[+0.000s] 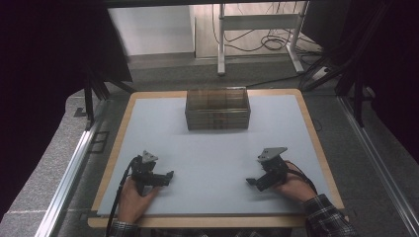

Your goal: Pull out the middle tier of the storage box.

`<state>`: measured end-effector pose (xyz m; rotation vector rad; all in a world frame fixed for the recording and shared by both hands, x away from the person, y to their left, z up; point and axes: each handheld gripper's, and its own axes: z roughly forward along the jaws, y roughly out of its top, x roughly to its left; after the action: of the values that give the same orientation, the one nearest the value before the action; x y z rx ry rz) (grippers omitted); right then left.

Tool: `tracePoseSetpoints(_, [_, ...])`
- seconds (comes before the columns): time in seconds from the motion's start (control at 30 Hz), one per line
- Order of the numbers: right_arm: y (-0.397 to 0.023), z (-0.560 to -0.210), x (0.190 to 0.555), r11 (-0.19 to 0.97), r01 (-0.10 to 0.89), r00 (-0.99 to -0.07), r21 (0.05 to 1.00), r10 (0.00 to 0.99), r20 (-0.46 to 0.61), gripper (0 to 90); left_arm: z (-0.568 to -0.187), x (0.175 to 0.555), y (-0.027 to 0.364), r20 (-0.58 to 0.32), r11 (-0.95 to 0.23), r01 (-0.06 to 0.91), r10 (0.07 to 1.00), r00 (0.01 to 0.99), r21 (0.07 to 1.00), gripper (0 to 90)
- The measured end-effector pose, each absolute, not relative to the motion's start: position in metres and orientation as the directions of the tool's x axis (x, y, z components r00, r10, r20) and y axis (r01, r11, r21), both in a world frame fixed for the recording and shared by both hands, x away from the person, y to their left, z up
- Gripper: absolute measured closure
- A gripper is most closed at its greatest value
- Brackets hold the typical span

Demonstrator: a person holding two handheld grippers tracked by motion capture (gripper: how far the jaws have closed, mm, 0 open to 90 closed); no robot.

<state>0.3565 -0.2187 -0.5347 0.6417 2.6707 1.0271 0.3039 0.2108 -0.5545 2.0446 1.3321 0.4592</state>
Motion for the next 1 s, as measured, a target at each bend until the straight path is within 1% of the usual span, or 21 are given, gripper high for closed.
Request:
tracePoseSetpoints(0.8, [-0.2175,-0.5333,0.3573,0.669,0.32,-0.885,0.67,0.463,-0.04,0.1,-0.5544,0.3038,0.2112,-0.052,-0.281,0.678,0.903,0.426,0.679,0.0])
tracePoseSetpoints(1.0, [-0.2171,-0.531,0.357,0.673,0.328,-0.883,0.663,0.467,-0.037,3.3,-0.5544,0.3038,0.2112,-0.052,-0.281,0.678,0.903,0.426,0.679,0.0])
